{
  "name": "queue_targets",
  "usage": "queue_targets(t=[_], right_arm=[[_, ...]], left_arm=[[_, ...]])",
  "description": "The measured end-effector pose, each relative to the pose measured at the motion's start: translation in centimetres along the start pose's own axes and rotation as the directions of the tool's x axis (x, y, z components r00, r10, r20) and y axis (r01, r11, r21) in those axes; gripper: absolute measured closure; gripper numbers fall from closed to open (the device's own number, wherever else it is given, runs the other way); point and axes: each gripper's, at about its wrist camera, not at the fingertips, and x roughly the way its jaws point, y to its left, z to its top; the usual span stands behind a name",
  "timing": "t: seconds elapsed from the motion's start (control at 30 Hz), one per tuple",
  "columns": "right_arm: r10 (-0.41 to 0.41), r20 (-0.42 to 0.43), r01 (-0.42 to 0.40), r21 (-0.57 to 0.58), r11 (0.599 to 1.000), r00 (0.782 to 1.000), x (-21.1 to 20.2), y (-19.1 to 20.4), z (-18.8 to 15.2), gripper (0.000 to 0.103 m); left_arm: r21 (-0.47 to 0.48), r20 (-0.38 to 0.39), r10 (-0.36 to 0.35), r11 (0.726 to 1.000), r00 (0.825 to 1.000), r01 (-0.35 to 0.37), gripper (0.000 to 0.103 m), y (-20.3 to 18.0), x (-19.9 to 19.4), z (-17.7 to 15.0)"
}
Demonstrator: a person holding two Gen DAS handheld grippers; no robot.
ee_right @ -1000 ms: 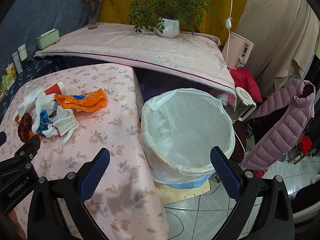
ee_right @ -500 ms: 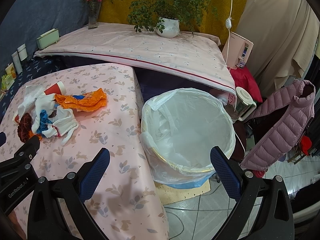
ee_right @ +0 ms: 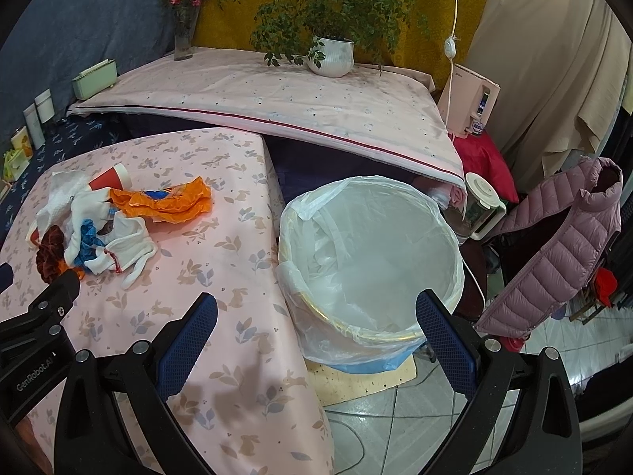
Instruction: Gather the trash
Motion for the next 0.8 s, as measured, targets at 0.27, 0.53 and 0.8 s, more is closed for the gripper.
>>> queue_targets(t=[0.27, 0.53, 0.8], right_arm=[[-0.003, 0.01, 0.003, 0.009, 1.0, 1.0, -0.5, 0.0, 0.0, 0.007], [-0.011, 0.031, 0.01, 0.028, 1.0, 0.999, -1.3, -0.2, -0.1, 0.007], [-0.023, 0.069, 0.02, 0.05, 0.999, 0.997, -2.4, 0.2, -0.3, 0.007]], left_arm=[[-0.003, 0.019, -0.006, 1.0, 1.0, 0.006, 0.012, 0.0, -0.3, -0.1], [-0.007, 0.034, -0.036, 0.999, 0.999, 0.036, 0.012, 0.4, -0.9, -0.6], [-0.002, 0.078, -0.061, 0.998, 0.995, 0.061, 0.011, 1.1, -1.4, -0.9]])
